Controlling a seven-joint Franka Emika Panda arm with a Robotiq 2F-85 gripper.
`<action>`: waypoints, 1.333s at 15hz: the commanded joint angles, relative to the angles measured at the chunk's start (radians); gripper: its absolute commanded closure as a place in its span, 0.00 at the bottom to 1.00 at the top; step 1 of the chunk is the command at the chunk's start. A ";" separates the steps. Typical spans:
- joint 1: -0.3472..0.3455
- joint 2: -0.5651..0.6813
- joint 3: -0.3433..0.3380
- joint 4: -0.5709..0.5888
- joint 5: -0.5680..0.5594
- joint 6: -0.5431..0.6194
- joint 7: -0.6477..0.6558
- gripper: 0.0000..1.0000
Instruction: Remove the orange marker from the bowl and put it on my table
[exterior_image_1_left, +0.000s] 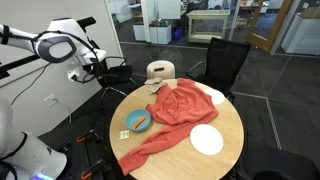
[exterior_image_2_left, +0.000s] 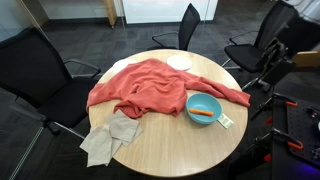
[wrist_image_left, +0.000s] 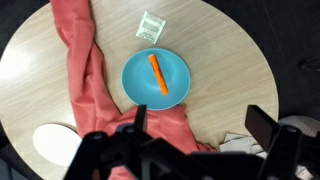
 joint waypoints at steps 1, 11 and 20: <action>-0.035 0.150 -0.057 0.018 -0.041 0.121 -0.082 0.00; -0.060 0.310 -0.101 0.033 -0.104 0.228 -0.111 0.00; -0.070 0.478 -0.131 0.089 -0.119 0.317 -0.192 0.00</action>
